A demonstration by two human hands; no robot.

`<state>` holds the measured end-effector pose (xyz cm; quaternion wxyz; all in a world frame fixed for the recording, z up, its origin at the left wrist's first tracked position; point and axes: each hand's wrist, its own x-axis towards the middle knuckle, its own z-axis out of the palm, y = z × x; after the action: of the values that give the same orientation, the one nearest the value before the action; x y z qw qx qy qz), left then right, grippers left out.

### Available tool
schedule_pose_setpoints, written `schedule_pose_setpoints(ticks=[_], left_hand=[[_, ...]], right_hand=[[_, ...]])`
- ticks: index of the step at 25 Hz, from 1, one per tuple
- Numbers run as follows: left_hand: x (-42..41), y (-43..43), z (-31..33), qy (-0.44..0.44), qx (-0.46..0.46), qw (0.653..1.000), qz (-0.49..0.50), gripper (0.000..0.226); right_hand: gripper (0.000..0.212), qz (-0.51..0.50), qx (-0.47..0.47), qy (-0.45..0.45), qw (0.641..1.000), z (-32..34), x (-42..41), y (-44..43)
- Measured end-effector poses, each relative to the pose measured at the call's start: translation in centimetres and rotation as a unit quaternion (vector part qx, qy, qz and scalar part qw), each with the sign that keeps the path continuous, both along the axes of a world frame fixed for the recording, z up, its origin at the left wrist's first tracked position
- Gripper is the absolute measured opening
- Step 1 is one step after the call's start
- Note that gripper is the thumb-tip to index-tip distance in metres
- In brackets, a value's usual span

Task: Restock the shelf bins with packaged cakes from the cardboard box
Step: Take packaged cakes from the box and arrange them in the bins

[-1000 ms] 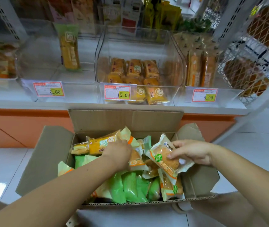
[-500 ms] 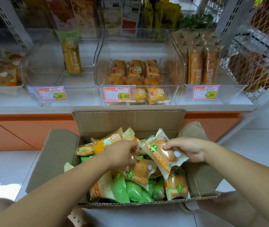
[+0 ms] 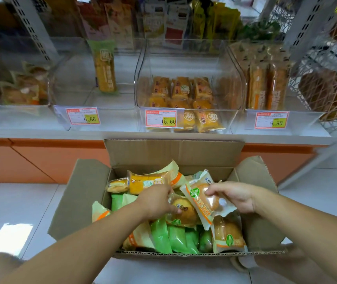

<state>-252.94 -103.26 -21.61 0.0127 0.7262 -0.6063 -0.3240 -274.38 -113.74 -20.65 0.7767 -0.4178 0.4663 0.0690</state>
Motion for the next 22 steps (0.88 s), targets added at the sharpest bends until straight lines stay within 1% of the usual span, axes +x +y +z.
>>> schedule_pose_setpoints(ticks=[2, 4, 5, 7, 8, 9, 10, 11, 13, 15, 17, 19, 20, 22], left_hand=[[0.8, 0.1, 0.3, 0.063, -0.033, 0.997, 0.041, 0.035], [2.0, 0.3, 1.8, 0.168, -0.081, 0.977, 0.101, 0.025], [2.5, 0.6, 3.0, 0.235, -0.111, 0.956, 0.138, 0.020], [3.5, 1.2, 5.1, 0.351, -0.147, 0.901, 0.211, 0.018], [4.0, 1.6, 5.9, 0.387, -0.158, 0.876, 0.240, 0.019], [4.6, 2.0, 6.5, 0.405, -0.163, 0.861, 0.261, 0.019], [5.5, 2.6, 7.1, 0.402, -0.164, 0.860, 0.267, 0.022], [6.4, 3.3, 7.9, 0.386, -0.155, 0.874, 0.253, 0.030], [8.4, 4.7, 9.8, 0.354, -0.125, 0.907, 0.192, 0.050], [10.9, 6.0, 12.3, 0.332, -0.120, 0.921, 0.168, 0.055], [13.5, 7.3, 14.8, 0.322, -0.135, 0.919, 0.181, 0.051], [16.5, 8.9, 16.3, 0.304, -0.162, 0.915, 0.209, 0.045], [18.3, 9.9, 16.8, 0.300, -0.186, 0.906, 0.234, 0.044], [21.7, 12.0, 17.6, 0.301, -0.227, 0.883, 0.279, 0.043]], right_hand=[[0.041, -0.017, -0.002, -0.007, 1.000, 0.6, 0.5, -0.4], [0.051, -0.039, -0.004, -0.037, 0.999, 1.8, 1.1, -0.9], [0.057, -0.053, -0.003, -0.060, 0.997, 2.5, 1.4, -1.1], [0.064, -0.075, 0.016, -0.112, 0.991, 3.7, 2.4, -1.2], [0.064, -0.078, 0.026, -0.136, 0.987, 4.3, 3.1, -1.1], [0.061, -0.075, 0.033, -0.156, 0.984, 4.8, 4.0, -0.9], [0.059, -0.067, 0.033, -0.172, 0.982, 5.4, 5.1, -0.6], [0.058, -0.060, 0.031, -0.183, 0.981, 6.1, 6.2, -0.1], [0.057, -0.035, 0.017, -0.192, 0.981, 7.8, 8.4, 0.7], [0.055, -0.002, -0.002, -0.193, 0.981, 9.9, 10.7, 1.8], [0.058, 0.030, -0.040, -0.197, 0.979, 12.2, 13.1, 2.7], [0.065, 0.088, -0.131, -0.194, 0.968, 14.6, 15.8, 3.4], [0.064, 0.132, -0.194, -0.184, 0.955, 16.0, 17.5, 3.9], [0.054, 0.175, -0.296, -0.174, 0.923, 18.5, 21.1, 4.6]])
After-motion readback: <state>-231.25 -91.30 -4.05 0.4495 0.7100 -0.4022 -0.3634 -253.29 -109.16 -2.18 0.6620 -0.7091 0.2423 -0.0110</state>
